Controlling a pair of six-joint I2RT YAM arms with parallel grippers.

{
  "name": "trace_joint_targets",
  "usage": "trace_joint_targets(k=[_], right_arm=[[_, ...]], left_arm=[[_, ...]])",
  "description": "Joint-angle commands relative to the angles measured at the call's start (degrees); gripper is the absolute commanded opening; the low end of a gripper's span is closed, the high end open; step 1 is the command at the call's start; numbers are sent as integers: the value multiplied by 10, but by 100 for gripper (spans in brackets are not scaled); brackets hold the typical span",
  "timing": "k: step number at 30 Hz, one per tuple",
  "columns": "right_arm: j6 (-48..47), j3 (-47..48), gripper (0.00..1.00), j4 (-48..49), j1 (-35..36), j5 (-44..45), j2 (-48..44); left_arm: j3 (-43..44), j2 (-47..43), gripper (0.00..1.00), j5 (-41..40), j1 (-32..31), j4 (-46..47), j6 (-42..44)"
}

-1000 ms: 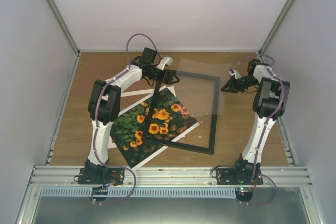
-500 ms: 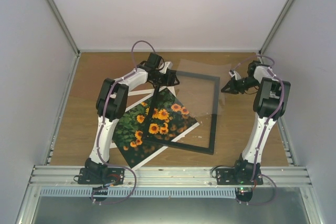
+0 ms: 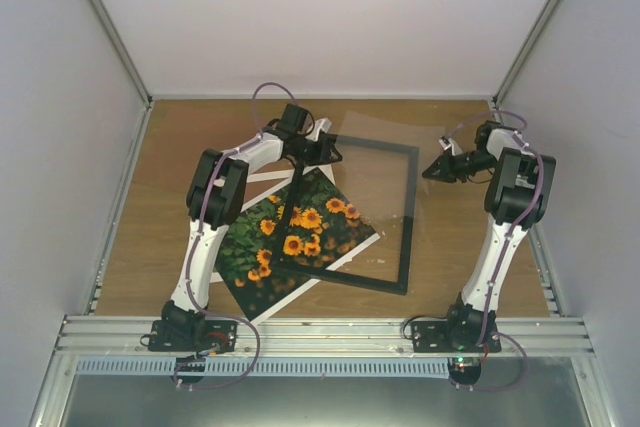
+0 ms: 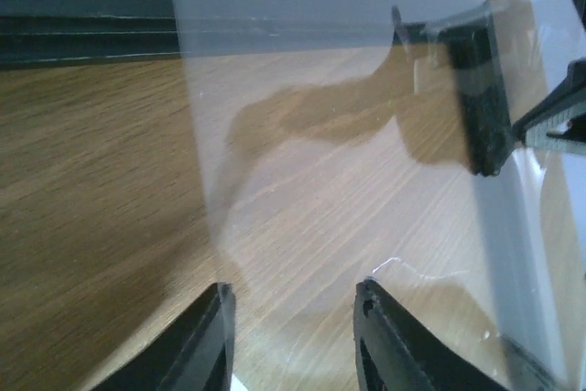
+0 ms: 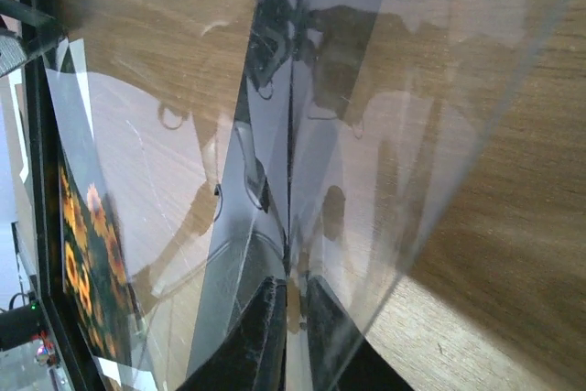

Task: Put the photo into the frame
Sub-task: Place the photo frame item in the photo frame.

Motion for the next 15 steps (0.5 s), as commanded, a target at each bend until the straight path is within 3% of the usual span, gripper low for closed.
trace_joint_targets(k=[1, 6, 15], right_arm=[[-18, -12, 6, 1, -3, -26, -8], [-30, -28, 1, -7, -2, -78, -49], [-43, -123, 1, -2, 47, -131, -128]], left_arm=[[6, -28, 30, 31, -4, 33, 8], [-13, -73, 1, 24, -3, 4, 31], [-113, -191, 0, 17, 21, -60, 71]])
